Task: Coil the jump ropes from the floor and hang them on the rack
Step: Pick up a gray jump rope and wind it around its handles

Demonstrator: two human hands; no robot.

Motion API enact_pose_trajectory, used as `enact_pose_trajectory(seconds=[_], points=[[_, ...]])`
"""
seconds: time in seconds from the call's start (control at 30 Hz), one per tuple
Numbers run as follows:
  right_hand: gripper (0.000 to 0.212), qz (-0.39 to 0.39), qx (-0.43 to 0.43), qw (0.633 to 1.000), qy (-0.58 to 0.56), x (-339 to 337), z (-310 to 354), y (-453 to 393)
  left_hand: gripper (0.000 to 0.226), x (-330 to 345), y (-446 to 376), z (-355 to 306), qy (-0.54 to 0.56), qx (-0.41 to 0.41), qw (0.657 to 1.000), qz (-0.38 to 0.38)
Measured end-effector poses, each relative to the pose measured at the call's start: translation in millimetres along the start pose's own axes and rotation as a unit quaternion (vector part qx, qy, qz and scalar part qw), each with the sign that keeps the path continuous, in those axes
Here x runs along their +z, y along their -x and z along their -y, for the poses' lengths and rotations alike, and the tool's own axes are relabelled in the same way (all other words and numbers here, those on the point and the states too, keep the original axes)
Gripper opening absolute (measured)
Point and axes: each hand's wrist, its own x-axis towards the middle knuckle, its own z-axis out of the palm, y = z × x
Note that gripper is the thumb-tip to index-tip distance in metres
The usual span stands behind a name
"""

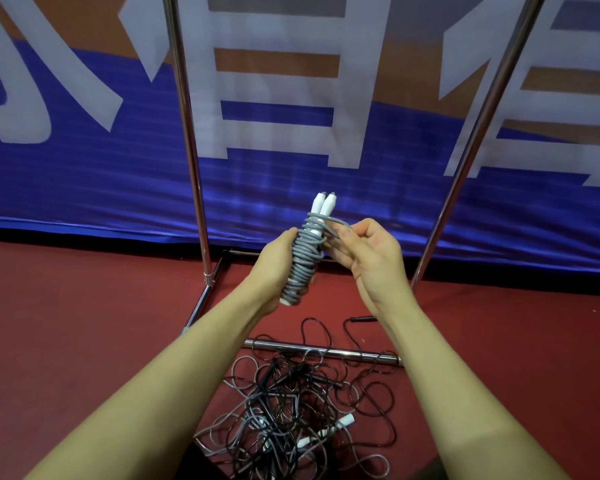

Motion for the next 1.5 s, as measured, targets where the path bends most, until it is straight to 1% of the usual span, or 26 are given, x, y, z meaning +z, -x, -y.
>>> enact_pose_trajectory(seconds=[0.03, 0.07, 0.1, 0.17, 0.2, 0.27, 0.33, 0.4, 0.47, 0.53, 0.6, 0.63, 0.7, 0.77, 0.87, 0.93, 1.03, 1.13, 1.2, 1.27, 1.33, 1.5], points=[[0.022, -0.004, 0.000, 1.000, 0.004, 0, -1, 0, 0.057, -1, 1, 0, 0.013, -0.018, 0.999, 0.041], [0.022, -0.009, 0.000, 1.000, 0.003, 0, -1, -1, 0.062, -3, 1, 0, 0.003, -0.016, 0.997, 0.074], [0.022, -0.015, 0.001, 1.000, -0.002, 0, -1, -1, 0.064, -4, -1, 1, -0.021, 0.004, 0.995, 0.094], [0.021, -0.026, 0.003, 1.000, -0.017, 1, -1, -2, 0.056, -7, -3, 2, -0.078, 0.067, 0.990, 0.096], [0.020, -0.029, 0.003, 0.999, -0.023, 1, 0, -2, 0.056, -8, -4, 3, -0.090, 0.081, 0.989, 0.083], [0.019, -0.029, 0.003, 0.999, -0.027, 1, 1, -2, 0.058, -9, -5, 6, -0.093, 0.080, 0.990, 0.066], [0.020, -0.034, 0.003, 0.999, -0.033, 2, 2, -3, 0.056, -9, -6, 9, -0.107, 0.097, 0.988, 0.048], [0.020, -0.049, 0.002, 0.998, -0.042, 2, 3, -4, 0.050, -6, -7, 10, -0.123, 0.125, 0.984, 0.015], [0.020, -0.064, 0.002, 0.997, -0.043, 2, 3, -4, 0.038, -4, -7, 11, -0.148, 0.164, 0.975, -0.028], [0.020, -0.073, 0.005, 0.996, -0.043, 2, 0, -5, 0.037, -6, -8, 14, -0.233, 0.223, 0.944, -0.069], [0.019, -0.076, 0.005, 0.996, -0.038, 4, -1, -5, 0.046, -7, -8, 19, -0.339, 0.265, 0.897, -0.102], [0.019, -0.073, 0.005, 0.997, -0.035, 5, -1, -5, 0.051, -5, -7, 21, -0.372, 0.275, 0.879, -0.117], [0.018, -0.064, 0.001, 0.998, -0.022, 7, 0, -5, 0.059, 1, -3, 23, -0.388, 0.287, 0.864, -0.142], [0.018, -0.056, -0.003, 0.998, -0.007, 9, 1, -5, 0.060, 6, -1, 22, -0.386, 0.300, 0.859, -0.155], [0.019, -0.045, -0.009, 0.999, 0.027, 8, 2, -4, 0.050, 8, 0, 20, -0.386, 0.318, 0.849, -0.168], [0.020, -0.037, -0.009, 0.999, 0.024, 6, 2, -5, 0.040, 9, 0, 18, -0.363, 0.315, 0.863, -0.158], [0.020, -0.030, -0.008, 0.999, 0.015, -1, 4, -6, 0.030, 8, -3, 12, -0.297, 0.269, 0.910, -0.107], [0.021, -0.027, -0.011, 0.999, 0.028, -7, 5, -7, 0.025, 4, -4, 7, -0.196, 0.224, 0.954, -0.039], [0.021, -0.029, -0.011, 0.999, 0.042, -9, 6, -7, 0.027, 2, -3, 4, -0.147, 0.189, 0.971, -0.004], [0.020, -0.034, -0.013, 0.998, 0.043, -8, 5, -6, 0.027, 1, 0, 3, -0.114, 0.167, 0.979, 0.026], [0.020, -0.045, -0.018, 0.998, 0.040, -6, 4, -5, 0.025, 0, 1, 4, -0.105, 0.162, 0.980, 0.044], [0.021, -0.048, -0.037, 0.995, 0.075, 0, 2, -5, 0.014, -1, 3, 5, -0.128, 0.182, 0.974, 0.042]])
